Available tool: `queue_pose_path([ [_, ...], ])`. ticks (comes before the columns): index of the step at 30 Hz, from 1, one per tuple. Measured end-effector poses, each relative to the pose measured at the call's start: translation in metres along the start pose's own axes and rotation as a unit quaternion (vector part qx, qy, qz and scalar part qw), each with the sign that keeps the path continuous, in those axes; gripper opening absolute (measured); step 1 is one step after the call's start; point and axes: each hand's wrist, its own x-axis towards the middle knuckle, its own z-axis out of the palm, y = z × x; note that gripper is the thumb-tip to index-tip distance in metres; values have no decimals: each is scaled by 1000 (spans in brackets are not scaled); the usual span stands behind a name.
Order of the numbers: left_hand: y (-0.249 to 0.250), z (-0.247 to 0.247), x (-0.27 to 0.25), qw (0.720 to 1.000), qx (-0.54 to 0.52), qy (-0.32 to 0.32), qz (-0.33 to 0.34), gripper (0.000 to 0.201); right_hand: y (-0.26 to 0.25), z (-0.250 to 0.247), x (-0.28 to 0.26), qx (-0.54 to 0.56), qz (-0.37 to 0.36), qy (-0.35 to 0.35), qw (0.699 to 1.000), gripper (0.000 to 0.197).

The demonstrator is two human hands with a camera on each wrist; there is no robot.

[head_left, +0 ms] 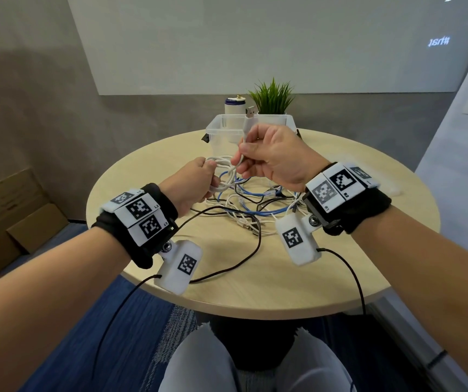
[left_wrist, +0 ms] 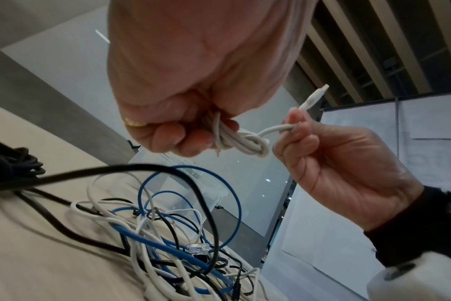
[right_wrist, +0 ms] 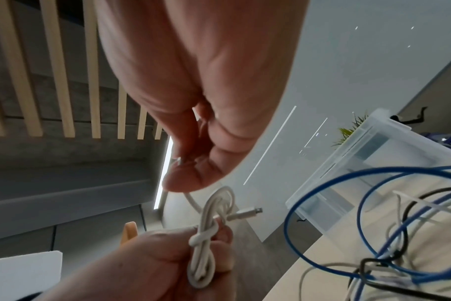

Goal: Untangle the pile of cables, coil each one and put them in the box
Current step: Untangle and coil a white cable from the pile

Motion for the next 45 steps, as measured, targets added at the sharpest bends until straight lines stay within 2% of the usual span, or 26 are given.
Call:
queue_pose_path([
  [3,0,-2,-1,1000,-8,3,9,26,6,-1,1,9,21,78,997,17],
  [7,1,-2,-7,997,-17,-38,62,22,9,-10,9,0,92,206,974,14],
  [10,6,-1,-13,992,-21,-82,98,16,13,-16,12,-47,153,240,958,23],
  [15,9,3,-19,985,-4,-123,123,20,17,-19,13,-138,208,222,943,18],
  [19,10,4,-13,987,-44,-95,123,22,15,-17,11,-197,258,148,934,21],
  [22,9,5,-8,990,-80,-68,92,26,15,-14,10,-181,251,85,947,23],
  [25,6,6,-7,992,-98,-59,61,26,14,-16,12,-179,226,65,956,22],
  [30,1,7,-4,990,-129,-56,31,25,11,-20,11,-231,234,36,944,16],
  [33,-1,9,-3,993,-108,-45,24,24,10,-20,10,-259,247,14,934,16],
  [36,-2,8,-1,993,-109,-37,18,20,11,-18,10,-243,253,5,936,20],
  [40,0,1,-2,980,-176,-91,5,16,15,-19,10,-190,248,-1,950,28],
  [45,-1,-2,-7,967,-226,-122,-3,15,17,-22,10,-75,201,37,976,18],
])
